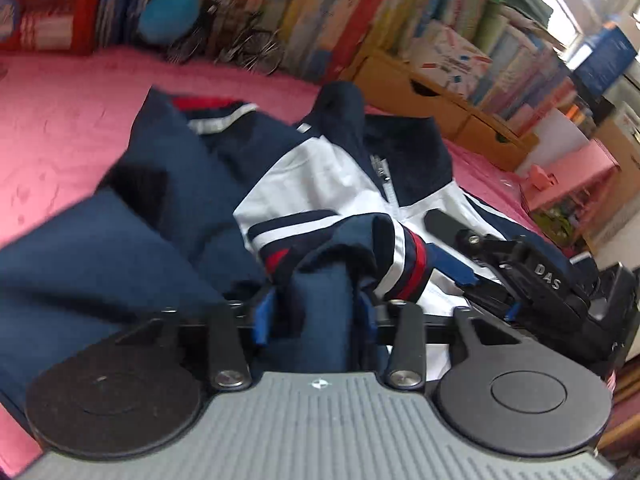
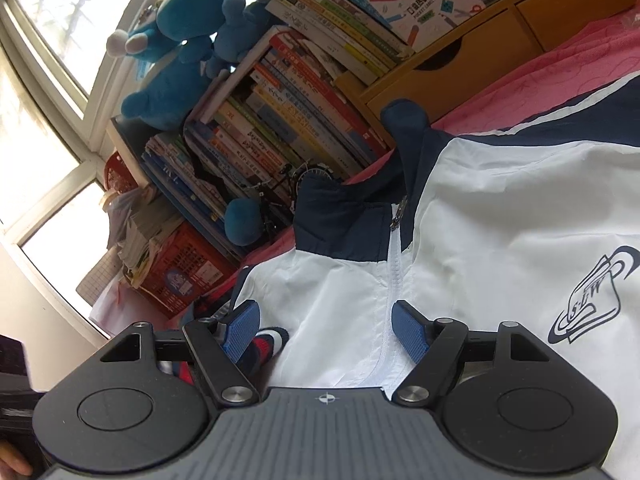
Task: Fold clothes
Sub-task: 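Grasp the other navy sleeve cuff with the left tool and lift it, then carry the held striped cuff across the white front with the left tool, release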
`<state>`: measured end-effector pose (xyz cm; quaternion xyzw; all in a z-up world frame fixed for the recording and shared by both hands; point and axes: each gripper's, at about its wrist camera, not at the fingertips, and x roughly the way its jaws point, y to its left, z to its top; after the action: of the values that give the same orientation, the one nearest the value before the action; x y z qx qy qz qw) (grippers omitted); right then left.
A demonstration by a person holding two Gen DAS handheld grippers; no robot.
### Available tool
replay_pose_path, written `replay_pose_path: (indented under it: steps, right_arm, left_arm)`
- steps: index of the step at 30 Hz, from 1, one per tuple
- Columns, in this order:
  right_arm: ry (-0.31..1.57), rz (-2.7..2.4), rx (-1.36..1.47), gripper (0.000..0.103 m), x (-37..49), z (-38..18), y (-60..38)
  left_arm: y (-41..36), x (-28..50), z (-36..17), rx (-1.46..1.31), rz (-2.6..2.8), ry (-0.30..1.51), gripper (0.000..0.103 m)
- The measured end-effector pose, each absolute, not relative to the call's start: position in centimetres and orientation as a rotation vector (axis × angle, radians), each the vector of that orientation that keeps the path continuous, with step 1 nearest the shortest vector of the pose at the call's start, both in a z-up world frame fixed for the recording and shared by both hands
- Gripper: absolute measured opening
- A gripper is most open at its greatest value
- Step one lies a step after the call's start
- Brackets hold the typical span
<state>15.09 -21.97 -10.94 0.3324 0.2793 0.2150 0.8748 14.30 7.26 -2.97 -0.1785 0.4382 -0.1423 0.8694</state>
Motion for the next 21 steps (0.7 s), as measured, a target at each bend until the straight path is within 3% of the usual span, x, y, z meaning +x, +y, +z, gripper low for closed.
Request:
replay_pose_path:
  steps: [2,4,7,11,17,19,21]
  right_arm:
    - [0.569,0.44,0.75,0.073,15.2,-11.2,-22.9]
    - [0.554,0.432,0.807,0.073,15.3,-11.4,-23.8]
    - [0.537,0.425,0.879,0.073,15.5,-11.7,-24.9]
    - [0.537,0.428,0.904,0.073,15.7,-11.7,-25.3]
    - [0.535,0.439,0.917,0.073,15.6,-11.7,-25.7]
    - [0.536,0.441,0.91,0.073,15.5,-11.7,-25.6]
    - [0.538,0.441,0.895,0.073,15.5,-11.6,-25.5]
  left_arm:
    - [6.8,11.9,-1.4,-0.305,-0.29,0.796,0.019]
    - [4.6,7.8,0.4,-0.062,-0.328,0.642,0.019]
    - [0.5,1.0,2.4,0.332,-0.419,0.425,0.026]
    - [-2.5,-5.2,0.1,0.614,-0.583,0.464,0.031]
    - [-4.0,-9.0,-3.7,0.778,-0.642,0.552,0.041]
    - [-3.8,-9.6,-3.1,0.78,-0.68,0.543,0.047]
    - [-3.6,-10.0,-2.2,0.741,-0.733,0.536,0.067]
